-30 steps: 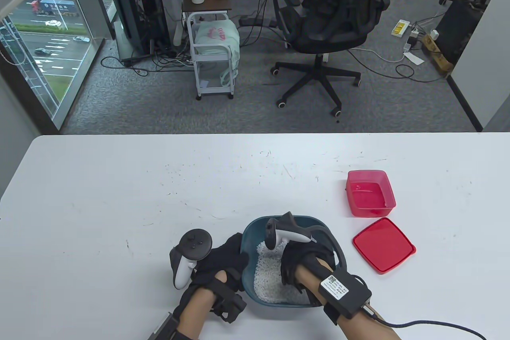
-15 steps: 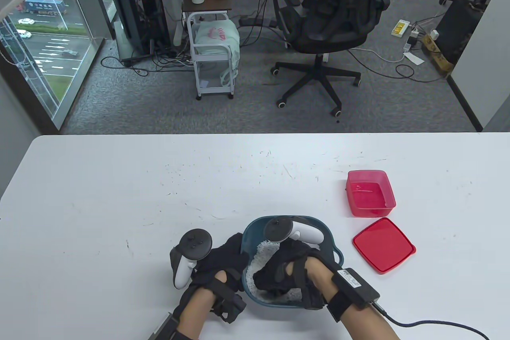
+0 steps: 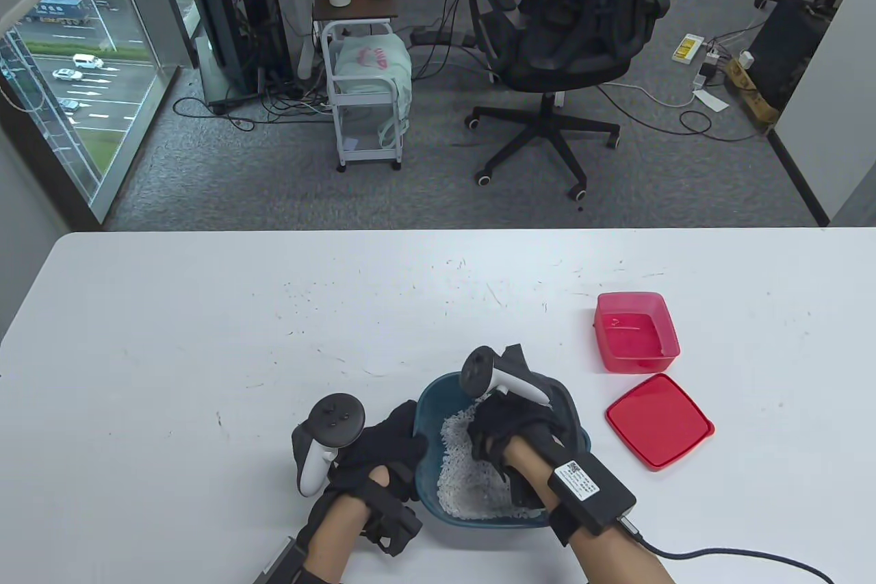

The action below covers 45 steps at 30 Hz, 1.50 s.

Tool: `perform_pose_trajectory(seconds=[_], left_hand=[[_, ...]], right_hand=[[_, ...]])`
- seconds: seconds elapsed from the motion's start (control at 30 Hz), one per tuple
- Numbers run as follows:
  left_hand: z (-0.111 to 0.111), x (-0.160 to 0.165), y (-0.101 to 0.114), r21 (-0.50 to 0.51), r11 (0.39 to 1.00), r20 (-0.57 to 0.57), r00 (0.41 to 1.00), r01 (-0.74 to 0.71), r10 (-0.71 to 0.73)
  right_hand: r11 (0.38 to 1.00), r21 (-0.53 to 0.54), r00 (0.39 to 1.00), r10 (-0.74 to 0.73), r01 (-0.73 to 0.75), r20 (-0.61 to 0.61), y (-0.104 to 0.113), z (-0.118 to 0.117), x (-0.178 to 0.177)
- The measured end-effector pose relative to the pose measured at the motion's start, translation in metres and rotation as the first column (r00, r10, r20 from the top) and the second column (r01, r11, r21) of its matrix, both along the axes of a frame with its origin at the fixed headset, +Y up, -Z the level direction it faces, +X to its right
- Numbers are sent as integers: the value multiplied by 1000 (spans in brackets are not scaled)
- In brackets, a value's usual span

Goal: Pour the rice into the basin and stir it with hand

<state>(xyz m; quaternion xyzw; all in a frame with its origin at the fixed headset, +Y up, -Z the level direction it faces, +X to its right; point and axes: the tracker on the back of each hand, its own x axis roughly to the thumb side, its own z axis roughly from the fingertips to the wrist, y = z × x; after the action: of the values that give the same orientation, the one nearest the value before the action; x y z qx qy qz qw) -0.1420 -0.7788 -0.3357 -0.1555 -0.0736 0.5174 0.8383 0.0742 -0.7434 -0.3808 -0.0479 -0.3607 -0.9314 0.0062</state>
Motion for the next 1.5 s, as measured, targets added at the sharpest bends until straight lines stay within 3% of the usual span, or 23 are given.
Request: perform_pose_trajectory(seconds=[0.07, 0.33, 0.43, 0.5, 0.57, 0.63, 0.77, 0.87, 0.97, 1.07, 1.17, 1.37, 1.43, 1.5], left_hand=[[0, 0, 0, -1, 1000, -5, 1000, 0, 0], [2, 1, 0, -9, 1000, -23, 1000, -1, 1], [2, 1, 0, -8, 1000, -23, 1000, -1, 1], [2, 1, 0, -6, 1000, -22, 1000, 1, -1], [1, 1, 0, -4, 1000, -9, 1000, -3, 3], [2, 1, -1, -4, 1000, -3, 1000, -4, 4], [2, 2, -1, 1, 1000, 1, 1000, -1, 1], [2, 1, -1, 2, 1000, 4, 1000, 0, 0], [2, 1, -1, 1, 1000, 4, 1000, 1, -1], [2, 1, -1, 1, 1000, -1, 1000, 2, -2], [2, 2, -1, -1, 1000, -10, 1000, 3, -3], [3, 2, -1, -1, 1000, -21, 1000, 8, -8], [3, 2, -1, -2, 1000, -28, 1000, 8, -8], [4, 2, -1, -1, 1000, -29, 1000, 8, -8]], right_hand=[[994, -54, 996, 91, -92, -21, -2, 7, 2], [965, -210, 975, 117, -157, -190, -15, 35, -16], [938, -340, 967, -140, 61, -213, -14, 37, -23], [886, -401, 931, -323, 234, -171, -11, 33, -23], [726, -506, 834, -551, 466, -23, -15, 29, -22], [680, -487, 799, -598, 547, 62, -18, 21, -21], [738, -344, 800, -596, 581, 71, -11, 2, -18], [815, -222, 843, -532, 535, 81, -8, -9, -13], [936, -61, 937, -345, 348, 50, -1, -12, -6], [995, -14, 995, -94, 94, 23, 1, -8, -1], [993, -28, 993, 112, -112, -26, -1, 2, 0], [962, -146, 969, 213, -231, -128, -15, 27, -10], [962, -225, 981, 121, -154, -153, -16, 31, -13], [937, -345, 982, -115, 58, -147, -17, 34, -16]])
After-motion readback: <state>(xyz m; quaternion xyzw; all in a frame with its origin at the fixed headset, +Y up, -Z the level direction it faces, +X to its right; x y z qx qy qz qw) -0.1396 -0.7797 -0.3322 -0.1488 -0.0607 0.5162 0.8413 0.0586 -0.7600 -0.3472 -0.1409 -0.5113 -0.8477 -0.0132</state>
